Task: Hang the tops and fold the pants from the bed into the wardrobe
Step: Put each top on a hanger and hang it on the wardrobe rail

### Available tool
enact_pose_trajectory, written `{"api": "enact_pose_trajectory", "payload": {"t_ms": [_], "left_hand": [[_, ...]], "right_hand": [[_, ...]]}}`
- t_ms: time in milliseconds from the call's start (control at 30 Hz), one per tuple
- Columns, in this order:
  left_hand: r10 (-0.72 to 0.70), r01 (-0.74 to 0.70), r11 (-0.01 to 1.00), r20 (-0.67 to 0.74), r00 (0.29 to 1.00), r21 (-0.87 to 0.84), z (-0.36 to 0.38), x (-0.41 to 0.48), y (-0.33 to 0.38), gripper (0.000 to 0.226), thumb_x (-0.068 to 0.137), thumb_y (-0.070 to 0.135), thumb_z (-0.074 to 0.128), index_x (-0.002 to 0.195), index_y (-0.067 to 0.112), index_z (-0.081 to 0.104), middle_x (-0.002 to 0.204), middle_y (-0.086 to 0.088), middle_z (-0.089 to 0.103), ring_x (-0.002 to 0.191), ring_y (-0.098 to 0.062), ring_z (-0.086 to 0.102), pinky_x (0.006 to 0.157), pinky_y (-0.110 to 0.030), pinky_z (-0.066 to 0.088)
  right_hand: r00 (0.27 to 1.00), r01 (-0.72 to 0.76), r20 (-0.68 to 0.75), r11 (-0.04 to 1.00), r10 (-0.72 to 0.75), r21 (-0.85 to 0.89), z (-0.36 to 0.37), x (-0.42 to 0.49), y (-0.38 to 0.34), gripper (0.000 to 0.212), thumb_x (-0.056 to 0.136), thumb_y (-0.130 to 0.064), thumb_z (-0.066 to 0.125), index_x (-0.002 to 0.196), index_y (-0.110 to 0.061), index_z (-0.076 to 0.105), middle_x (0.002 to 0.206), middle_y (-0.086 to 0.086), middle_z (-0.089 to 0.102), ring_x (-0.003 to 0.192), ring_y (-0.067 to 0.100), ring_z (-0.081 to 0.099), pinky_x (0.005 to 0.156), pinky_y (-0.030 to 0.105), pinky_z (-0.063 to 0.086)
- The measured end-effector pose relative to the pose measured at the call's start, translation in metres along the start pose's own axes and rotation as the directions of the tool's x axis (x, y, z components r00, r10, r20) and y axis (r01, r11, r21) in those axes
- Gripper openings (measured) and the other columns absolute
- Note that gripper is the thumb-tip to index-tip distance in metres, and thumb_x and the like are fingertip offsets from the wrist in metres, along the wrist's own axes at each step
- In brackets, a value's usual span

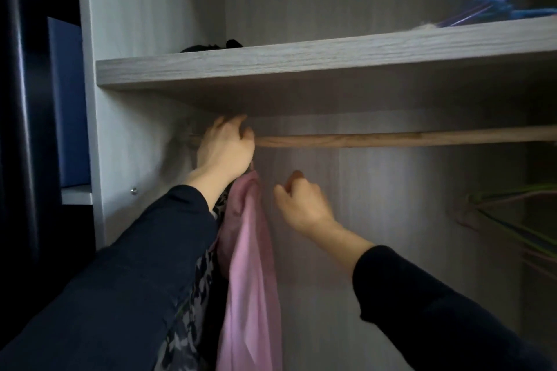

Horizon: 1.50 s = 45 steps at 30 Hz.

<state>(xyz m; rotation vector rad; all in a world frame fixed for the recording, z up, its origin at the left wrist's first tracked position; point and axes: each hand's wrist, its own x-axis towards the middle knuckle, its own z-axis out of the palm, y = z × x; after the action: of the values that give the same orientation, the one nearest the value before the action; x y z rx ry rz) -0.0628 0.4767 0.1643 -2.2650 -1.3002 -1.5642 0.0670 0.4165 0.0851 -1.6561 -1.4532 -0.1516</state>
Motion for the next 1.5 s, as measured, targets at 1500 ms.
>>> {"api": "enact_pose_trajectory", "payload": {"t_ms": [1500], "left_hand": [[0.437,-0.433,0.896,0.025,0.899,-0.102,0.161,-0.078,0.207,0.058,0.092,0.03,0.029,0.147,0.012,0.034,0.151,-0.02,0.032,0.143,-0.037,0.022,0.116,-0.053,0.019]], "right_hand": [[0.941,-0.222,-0.305,0.948,0.147,-0.228,-0.266,-0.077,0.187,0.036,0.094,-0.039,0.055,0.067,-0.015,0.055,0.059,-0.003,0.053,0.063,0.022,0.054,0.058,0.032,0.04]]}}
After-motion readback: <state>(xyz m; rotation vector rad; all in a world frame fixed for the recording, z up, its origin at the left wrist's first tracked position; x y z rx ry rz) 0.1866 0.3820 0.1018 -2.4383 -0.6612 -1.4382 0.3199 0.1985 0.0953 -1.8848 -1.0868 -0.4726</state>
